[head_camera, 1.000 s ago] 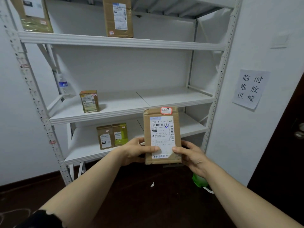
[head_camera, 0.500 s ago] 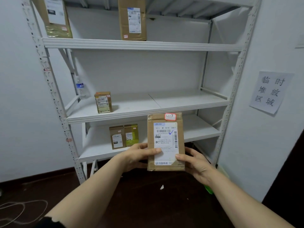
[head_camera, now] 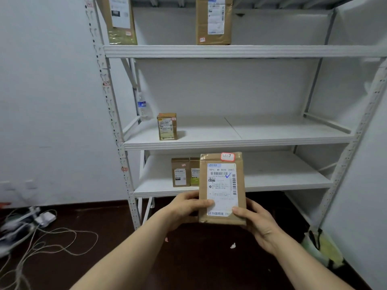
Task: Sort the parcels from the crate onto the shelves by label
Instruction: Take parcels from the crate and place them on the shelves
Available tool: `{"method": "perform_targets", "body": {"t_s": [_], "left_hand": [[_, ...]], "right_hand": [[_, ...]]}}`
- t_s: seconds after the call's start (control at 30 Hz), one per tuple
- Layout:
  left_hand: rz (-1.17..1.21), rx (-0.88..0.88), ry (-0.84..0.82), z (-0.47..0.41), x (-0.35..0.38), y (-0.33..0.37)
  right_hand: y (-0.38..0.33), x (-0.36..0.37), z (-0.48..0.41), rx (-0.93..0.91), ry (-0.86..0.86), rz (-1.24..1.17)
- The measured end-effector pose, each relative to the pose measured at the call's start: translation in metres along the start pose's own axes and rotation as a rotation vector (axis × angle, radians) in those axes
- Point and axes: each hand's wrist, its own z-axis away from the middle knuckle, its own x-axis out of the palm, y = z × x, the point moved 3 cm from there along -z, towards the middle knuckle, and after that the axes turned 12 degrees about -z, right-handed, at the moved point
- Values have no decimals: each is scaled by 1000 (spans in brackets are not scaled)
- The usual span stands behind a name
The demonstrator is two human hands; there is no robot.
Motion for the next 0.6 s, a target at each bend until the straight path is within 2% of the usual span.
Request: {"method": "perform_targets", "body": {"t_s": [0.13, 0.37, 0.6], "left_hand": [[12, 38, 15, -42, -30, 9], [-113, 119, 9, -142, -84, 26], [-192, 302, 128, -232, -90, 74]], "right_hand": [[-2, 10, -51, 3, -2, -16], [-16, 29, -156, -39, 33, -98], [-54, 16, -228, -230, 200, 104]]}}
